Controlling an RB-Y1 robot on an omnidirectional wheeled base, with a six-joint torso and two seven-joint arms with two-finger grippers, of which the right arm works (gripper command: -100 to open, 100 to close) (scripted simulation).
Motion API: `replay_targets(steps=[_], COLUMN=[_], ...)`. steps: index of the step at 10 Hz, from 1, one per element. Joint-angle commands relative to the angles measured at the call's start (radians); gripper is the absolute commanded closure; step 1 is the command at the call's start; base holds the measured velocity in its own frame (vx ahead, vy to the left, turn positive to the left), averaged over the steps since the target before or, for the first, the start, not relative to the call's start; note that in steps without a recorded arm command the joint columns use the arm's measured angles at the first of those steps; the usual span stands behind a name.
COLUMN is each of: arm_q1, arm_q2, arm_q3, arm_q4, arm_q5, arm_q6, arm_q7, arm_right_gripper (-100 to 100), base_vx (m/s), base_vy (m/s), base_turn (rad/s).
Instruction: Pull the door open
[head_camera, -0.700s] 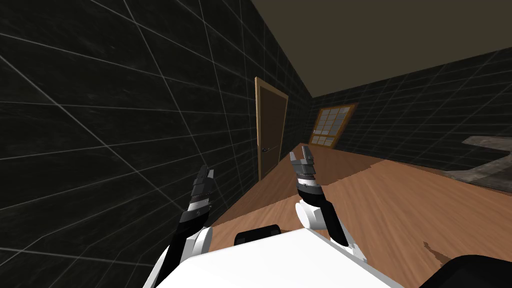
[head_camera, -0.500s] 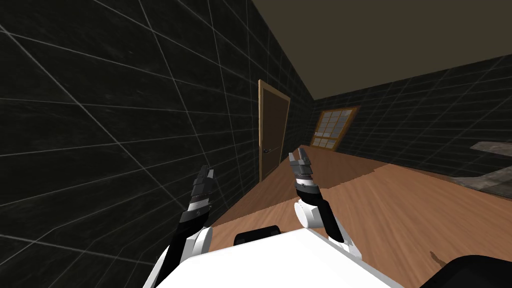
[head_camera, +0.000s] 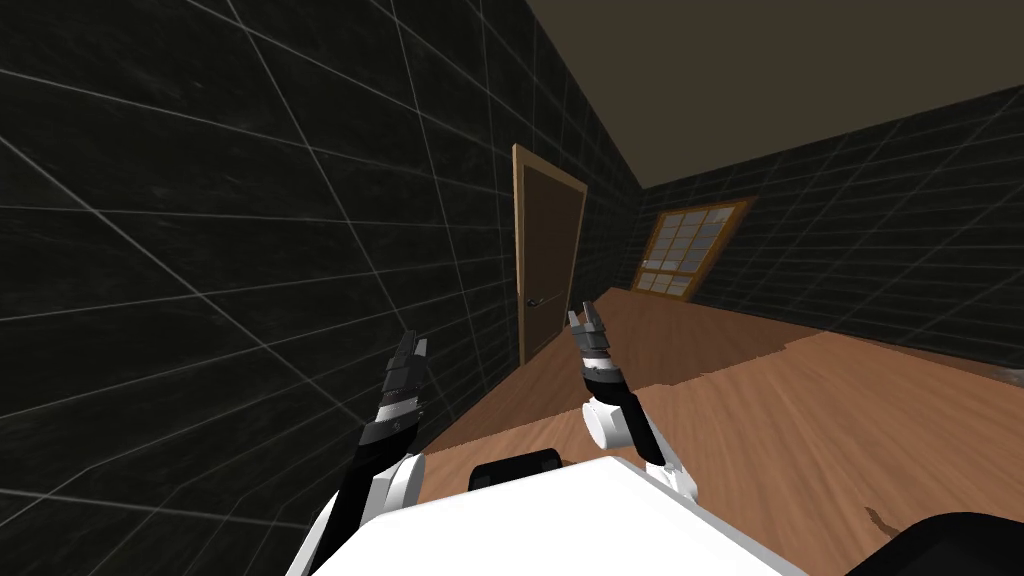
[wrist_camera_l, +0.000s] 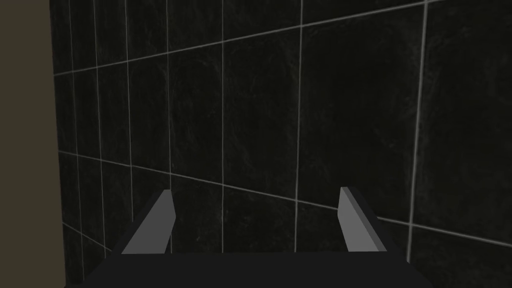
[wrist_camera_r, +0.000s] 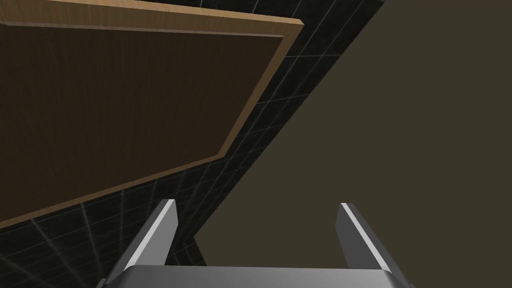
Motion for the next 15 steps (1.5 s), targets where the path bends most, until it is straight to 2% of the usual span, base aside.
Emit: replay_targets(steps=[1,2,7,8,10,11,13,14,15], arm_q1=[-0.013,-0.013,-0.073,-0.073,-0.1,-0.1,-0.128,-0.128,-0.143], arm_q2=[-0.013,-0.013,-0.063,-0.063,-0.084,-0.084,-0.107,-0.107,-0.118], arm_q3=[0.01,0.01,0.032,0.032,0.043,0.043,0.053,0.053,0.059], arm_q4=[0.05,0.055,0.214,0.226,0.288,0.303,0.368,0.384,0.41], arm_q5=[-0.003,-0.003,-0.016,-0.016,-0.023,-0.023,-0.029,-0.029,-0.032], arm_q6=[-0.017,-0.017,-0.047,-0.047,-0.06,-0.06,-0.074,-0.074,-0.081], arm_q7=[-0.009,-0.009,-0.041,-0.041,-0.056,-0.056,-0.071,-0.071,-0.079], arm_right_gripper=[-100,-100,-100,-100,-100,-100,-100,-100,-100], base_vx=[0.073,0.048,0.076,0.049,0.057,0.041,0.06,0.051,0.051], base_vy=[-0.07,-0.046,-0.076,-0.078,-0.066,-0.056,-0.069,-0.065,-0.066], base_turn=[0.086,0.035,0.107,0.029,0.105,0.045,0.1,0.051,0.07])
